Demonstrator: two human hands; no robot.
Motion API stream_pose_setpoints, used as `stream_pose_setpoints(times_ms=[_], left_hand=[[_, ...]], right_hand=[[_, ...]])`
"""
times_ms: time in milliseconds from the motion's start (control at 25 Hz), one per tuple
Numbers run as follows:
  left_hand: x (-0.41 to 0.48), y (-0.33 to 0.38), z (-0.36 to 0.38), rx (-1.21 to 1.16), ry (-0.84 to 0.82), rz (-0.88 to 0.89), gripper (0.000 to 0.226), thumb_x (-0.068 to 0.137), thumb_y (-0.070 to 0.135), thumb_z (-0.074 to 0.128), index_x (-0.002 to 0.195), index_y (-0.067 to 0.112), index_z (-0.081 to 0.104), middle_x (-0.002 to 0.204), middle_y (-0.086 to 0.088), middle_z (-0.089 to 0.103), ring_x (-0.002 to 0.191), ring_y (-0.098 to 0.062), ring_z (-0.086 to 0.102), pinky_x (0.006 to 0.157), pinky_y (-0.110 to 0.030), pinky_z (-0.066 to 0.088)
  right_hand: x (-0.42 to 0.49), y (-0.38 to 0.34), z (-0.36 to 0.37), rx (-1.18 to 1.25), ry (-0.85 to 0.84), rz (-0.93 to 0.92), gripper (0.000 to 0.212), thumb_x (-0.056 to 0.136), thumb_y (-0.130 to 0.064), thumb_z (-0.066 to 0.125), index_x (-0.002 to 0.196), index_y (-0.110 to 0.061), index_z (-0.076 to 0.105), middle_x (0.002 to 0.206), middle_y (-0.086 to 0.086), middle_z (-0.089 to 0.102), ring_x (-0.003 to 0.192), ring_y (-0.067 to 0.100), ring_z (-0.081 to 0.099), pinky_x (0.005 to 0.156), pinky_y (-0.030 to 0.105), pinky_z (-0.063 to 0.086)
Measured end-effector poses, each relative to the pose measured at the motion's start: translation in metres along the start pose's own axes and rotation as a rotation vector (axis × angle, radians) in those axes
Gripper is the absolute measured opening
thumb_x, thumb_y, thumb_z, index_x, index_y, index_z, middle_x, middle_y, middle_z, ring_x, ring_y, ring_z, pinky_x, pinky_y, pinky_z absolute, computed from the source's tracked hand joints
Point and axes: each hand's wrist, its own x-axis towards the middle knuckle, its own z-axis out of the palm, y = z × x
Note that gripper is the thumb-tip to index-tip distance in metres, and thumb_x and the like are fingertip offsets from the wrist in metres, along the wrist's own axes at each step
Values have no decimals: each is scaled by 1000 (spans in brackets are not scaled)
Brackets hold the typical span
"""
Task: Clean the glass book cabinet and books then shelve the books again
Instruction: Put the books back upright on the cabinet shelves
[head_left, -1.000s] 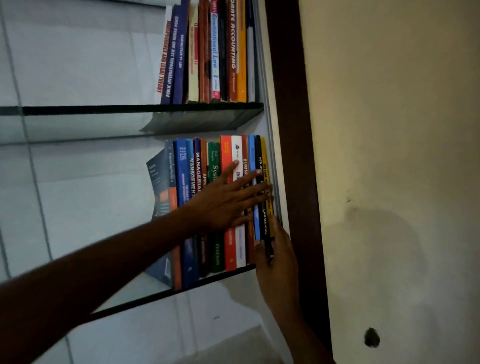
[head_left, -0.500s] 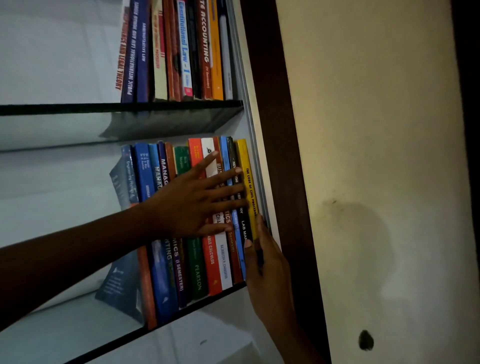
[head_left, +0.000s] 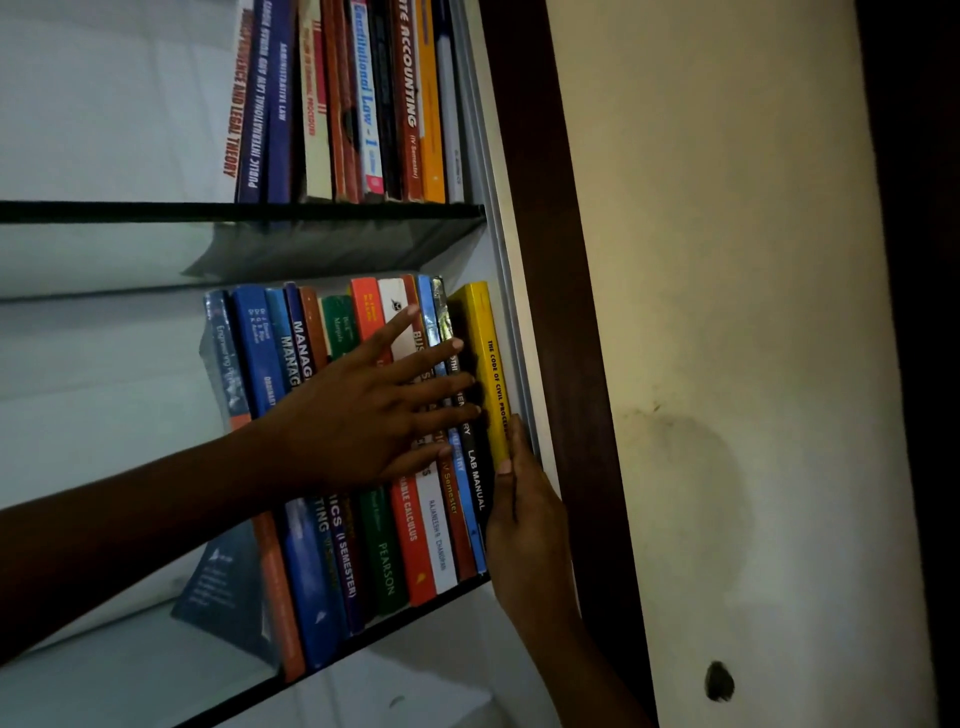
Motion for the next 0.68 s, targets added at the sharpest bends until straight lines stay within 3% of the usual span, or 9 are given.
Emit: stream_pose_setpoints(times_ms=[200,320,400,560,680], left_hand=[[-7,-3,0,6,-15,-1,64,99,50,6,125,24,58,129,-9,58,129,-32,40,106,-57,18],[-8,-3,0,19,-18,-1,64,98,50,6,125,25,58,129,-9,59,128,-34,44,107,-57,17],[-8,-3,0,11,-23,-3,65,98,50,5,125,25,58,129,-9,59,128,-34,45,107,-57,17],[-8,-3,-1,23,-15,1,64,98,51,5,126,25,56,127,-9,60,126,-34,46,107,-58,16],[-10,-4,-2,20,-8,4,64,97,51,6,126,25,56,127,-9,60,126,-34,46,107,-58,16]], right_hand=[[11,-13,-3,-142,-98,4,47,97,-25,39,142,-24,27,137,-1,40,117,11,50,90,22,48],[16,-19,-5,-174,-110,-7,32,97,-22,42,128,-16,46,126,-1,48,91,-2,55,71,4,46],[19,-21,-6,-126,-129,-3,29,98,-19,38,125,-15,49,119,-10,47,80,-12,49,64,-4,40],[18,-11,-3,-39,-46,10,38,97,-18,44,134,-25,37,111,-4,62,72,-11,59,61,4,46],[12,-3,3,-112,3,-12,52,96,-20,47,142,-36,26,116,-14,51,96,-5,51,85,19,45]])
